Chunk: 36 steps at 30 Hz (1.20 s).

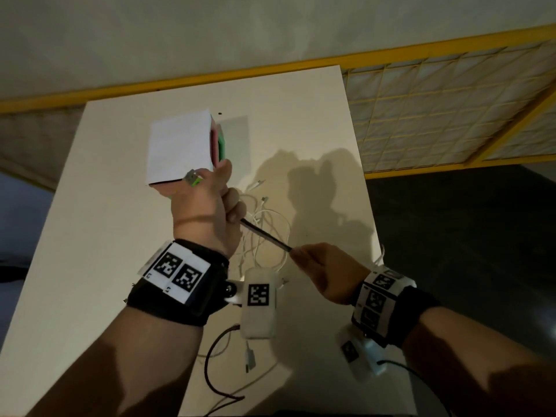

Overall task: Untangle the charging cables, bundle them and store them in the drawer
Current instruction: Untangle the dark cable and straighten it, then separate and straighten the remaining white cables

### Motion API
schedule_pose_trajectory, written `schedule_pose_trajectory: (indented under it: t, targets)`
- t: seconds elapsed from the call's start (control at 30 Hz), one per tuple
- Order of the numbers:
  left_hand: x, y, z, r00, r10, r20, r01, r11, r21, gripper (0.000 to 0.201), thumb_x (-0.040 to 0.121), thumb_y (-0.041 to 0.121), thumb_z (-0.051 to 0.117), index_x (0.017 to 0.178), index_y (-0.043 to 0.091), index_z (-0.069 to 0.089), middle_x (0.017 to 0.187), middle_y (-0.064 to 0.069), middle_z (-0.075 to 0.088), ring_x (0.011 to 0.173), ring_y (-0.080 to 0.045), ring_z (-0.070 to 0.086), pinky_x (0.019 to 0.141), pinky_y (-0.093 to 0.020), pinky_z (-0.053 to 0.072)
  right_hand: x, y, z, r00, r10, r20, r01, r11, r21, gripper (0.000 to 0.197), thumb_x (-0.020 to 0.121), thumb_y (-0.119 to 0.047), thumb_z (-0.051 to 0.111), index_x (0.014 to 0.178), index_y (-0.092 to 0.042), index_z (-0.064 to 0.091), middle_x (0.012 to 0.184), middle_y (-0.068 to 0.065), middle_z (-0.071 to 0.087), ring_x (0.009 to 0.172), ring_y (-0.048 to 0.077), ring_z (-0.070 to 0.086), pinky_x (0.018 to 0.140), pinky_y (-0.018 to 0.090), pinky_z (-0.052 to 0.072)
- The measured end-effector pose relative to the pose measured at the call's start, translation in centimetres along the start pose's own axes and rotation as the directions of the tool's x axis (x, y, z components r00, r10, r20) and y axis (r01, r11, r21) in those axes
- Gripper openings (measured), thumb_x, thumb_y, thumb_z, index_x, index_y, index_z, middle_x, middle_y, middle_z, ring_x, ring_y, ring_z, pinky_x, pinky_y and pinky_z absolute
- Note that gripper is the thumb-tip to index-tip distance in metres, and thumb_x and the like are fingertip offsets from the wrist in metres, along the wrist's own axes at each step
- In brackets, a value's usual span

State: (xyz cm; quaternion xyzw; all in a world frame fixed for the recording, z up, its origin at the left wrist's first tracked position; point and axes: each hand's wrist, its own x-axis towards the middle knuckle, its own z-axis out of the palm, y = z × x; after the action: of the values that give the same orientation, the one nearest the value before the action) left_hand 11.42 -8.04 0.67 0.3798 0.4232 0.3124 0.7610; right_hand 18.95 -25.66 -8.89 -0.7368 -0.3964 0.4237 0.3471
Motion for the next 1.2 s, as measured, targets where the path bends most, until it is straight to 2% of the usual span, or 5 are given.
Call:
schedule_pose_trajectory:
  t: [0.1, 0.27, 0.5, 0.8, 1.2]
  targets:
    - [0.5, 0.1, -2.0, 0.999, 0.044, -0.021, -0.042, 0.995, 0.095, 0.024, 0.096, 0.012, 0.06, 0.079, 0.019, 0.044, 0.063, -0.003, 0.031, 0.039, -0.009, 0.025, 0.037, -0.018, 0.024, 0.3, 0.1, 2.8, 0.973, 0.225, 0.04, -0.227, 0.928, 0.297, 0.054, 0.098, -0.053, 0.041, 0.072, -0.01, 0.06, 0.054, 0.006, 0.051, 0.04, 0.019, 0.047, 0.041, 0.03, 0.043]
    - [0.1, -0.6, -4.6, 0.992, -0.123, -0.031, 0.127, 0.961, 0.245, 0.037, 0.098, 0.03, 0.059, 0.068, 0.022, 0.039, 0.046, 0.007, 0.026, 0.036, -0.009, 0.022, 0.035, -0.017, 0.02, 1.9, 1.2, 6.2, 0.965, 0.257, -0.054, -0.262, 0.932, -0.249, 0.032, 0.085, -0.036, 0.064, 0.116, -0.026, 0.063, 0.095, 0.001, 0.053, 0.084, 0.024, 0.062, 0.072, 0.03, 0.05]
    - [1.1, -0.9, -8.7, 0.965, -0.232, 0.122, 0.189, 0.938, 0.289, 0.039, 0.1, 0.032, 0.054, 0.066, 0.02, 0.038, 0.042, 0.009, 0.026, 0.033, -0.008, 0.024, 0.037, -0.016, 0.023, 3.0, -0.2, 7.7, 0.991, 0.109, -0.076, -0.131, 0.898, -0.421, 0.008, 0.074, -0.01, 0.066, 0.071, -0.015, 0.072, 0.087, 0.001, 0.059, 0.082, 0.016, 0.059, 0.076, 0.023, 0.049]
    - [0.9, -1.1, -7.5, 0.932, -0.193, 0.307, 0.072, 0.928, 0.365, 0.033, 0.095, 0.006, 0.06, 0.068, 0.021, 0.046, 0.046, 0.004, 0.034, 0.035, -0.01, 0.028, 0.039, -0.02, 0.026, 2.2, -1.6, 6.7, 0.988, 0.053, -0.148, -0.11, 0.907, -0.407, 0.022, 0.079, -0.002, 0.066, 0.095, -0.014, 0.076, 0.102, 0.004, 0.069, 0.091, 0.021, 0.065, 0.077, 0.014, 0.038]
    - [-1.8, -1.0, -6.4, 0.804, -0.325, 0.497, 0.098, 0.898, 0.429, 0.041, 0.068, -0.001, 0.069, 0.102, 0.005, 0.047, 0.076, -0.017, 0.054, 0.062, -0.024, 0.05, 0.049, -0.029, 0.038, 1.2, -9.6, 0.8, 0.937, -0.033, -0.348, 0.111, 0.972, 0.206, 0.015, 0.08, -0.005, 0.074, 0.08, -0.019, 0.072, 0.071, 0.003, 0.074, 0.065, 0.01, 0.069, 0.065, 0.024, 0.057]
